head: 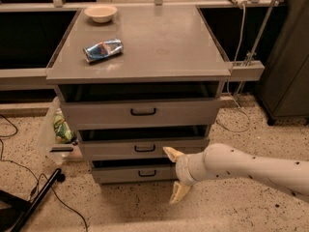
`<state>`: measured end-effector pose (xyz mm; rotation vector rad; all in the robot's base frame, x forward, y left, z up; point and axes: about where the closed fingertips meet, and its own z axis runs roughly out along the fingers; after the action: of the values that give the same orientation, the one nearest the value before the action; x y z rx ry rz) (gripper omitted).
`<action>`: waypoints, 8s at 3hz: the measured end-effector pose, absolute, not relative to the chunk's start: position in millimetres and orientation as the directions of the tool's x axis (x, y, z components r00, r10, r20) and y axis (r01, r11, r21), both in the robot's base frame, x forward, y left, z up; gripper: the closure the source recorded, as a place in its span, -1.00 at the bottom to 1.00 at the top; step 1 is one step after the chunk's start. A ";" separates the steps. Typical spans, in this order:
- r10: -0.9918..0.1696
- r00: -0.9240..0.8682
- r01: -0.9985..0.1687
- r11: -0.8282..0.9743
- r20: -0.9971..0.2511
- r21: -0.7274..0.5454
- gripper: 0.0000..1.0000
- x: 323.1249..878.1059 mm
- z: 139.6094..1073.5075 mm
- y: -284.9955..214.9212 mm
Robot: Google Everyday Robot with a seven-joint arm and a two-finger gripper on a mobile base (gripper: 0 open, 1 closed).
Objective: Open middle drawer
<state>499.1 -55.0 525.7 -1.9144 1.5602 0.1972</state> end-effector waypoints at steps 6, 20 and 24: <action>-0.906 0.143 -0.864 0.082 -0.398 -0.496 -1.00 564.3 443.9 -79.8; -0.868 0.167 -0.983 -0.180 -0.467 -0.018 -1.00 536.8 416.4 -49.9; -0.861 0.121 -0.985 -0.167 -0.494 0.051 -1.00 470.7 435.2 -57.8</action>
Offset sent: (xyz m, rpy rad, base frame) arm 0.0123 -0.0081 -0.0258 -0.0552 -0.0178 -0.0169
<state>470.7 -57.8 435.2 -2.1142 1.8097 0.6084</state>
